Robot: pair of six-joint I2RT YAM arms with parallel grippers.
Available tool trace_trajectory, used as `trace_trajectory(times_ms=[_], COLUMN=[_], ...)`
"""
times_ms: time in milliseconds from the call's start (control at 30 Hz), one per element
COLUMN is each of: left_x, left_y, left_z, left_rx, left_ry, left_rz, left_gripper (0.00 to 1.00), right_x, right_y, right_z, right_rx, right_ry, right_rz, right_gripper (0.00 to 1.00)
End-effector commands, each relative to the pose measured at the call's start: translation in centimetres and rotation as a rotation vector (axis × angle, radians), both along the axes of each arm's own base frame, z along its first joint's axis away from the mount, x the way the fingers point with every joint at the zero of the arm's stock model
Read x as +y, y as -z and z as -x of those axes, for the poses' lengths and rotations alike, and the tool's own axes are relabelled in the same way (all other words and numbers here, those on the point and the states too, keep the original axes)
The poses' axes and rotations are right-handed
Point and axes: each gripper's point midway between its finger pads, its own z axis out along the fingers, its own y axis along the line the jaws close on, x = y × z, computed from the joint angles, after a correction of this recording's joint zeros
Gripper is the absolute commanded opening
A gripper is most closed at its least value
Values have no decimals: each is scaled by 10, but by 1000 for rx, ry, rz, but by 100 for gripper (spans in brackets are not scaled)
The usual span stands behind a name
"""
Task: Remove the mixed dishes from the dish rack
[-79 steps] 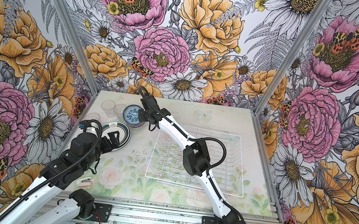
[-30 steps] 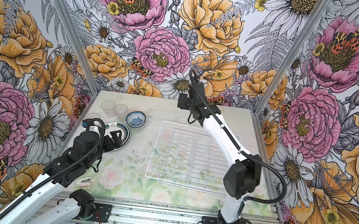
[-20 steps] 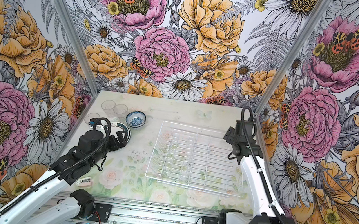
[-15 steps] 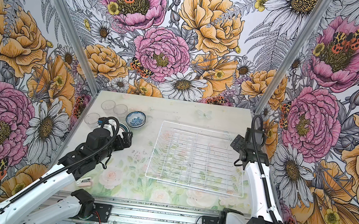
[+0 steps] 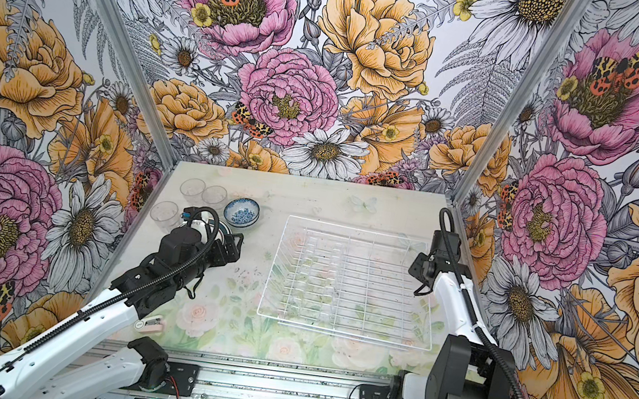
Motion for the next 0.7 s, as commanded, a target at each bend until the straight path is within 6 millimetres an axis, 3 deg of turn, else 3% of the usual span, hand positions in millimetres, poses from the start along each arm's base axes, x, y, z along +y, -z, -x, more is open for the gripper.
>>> trace_trajectory(times_ms=[0, 133, 467, 567, 633, 667], left_x=[2, 2, 15, 20, 21, 22], left_y=[-9, -6, -2, -2, -4, -4], left_z=[-4, -6, -11, -14, -15, -15], left_rx=[-47, -41, -32, -35, -39, -40], left_ry=[-12, -13, -49, -66, -72, -75], left_rz=[-7, -11, -40, -34, -32, -33], left_gripper=[99, 99, 99, 99, 99, 99], right_x=[12, 25, 56, 65, 66, 65], right_y=[1, 5, 4, 0, -4, -6], right_z=[-9, -18, -63, -78, -84, -86], right_rx=[-15, -26, -44, -53, -62, -67], right_ry=[-25, -42, -82, -110, -118, -116], right_rz=[-42, -76, -80, -86, -86, -79], right_gripper=[32, 21, 11, 13, 23, 32])
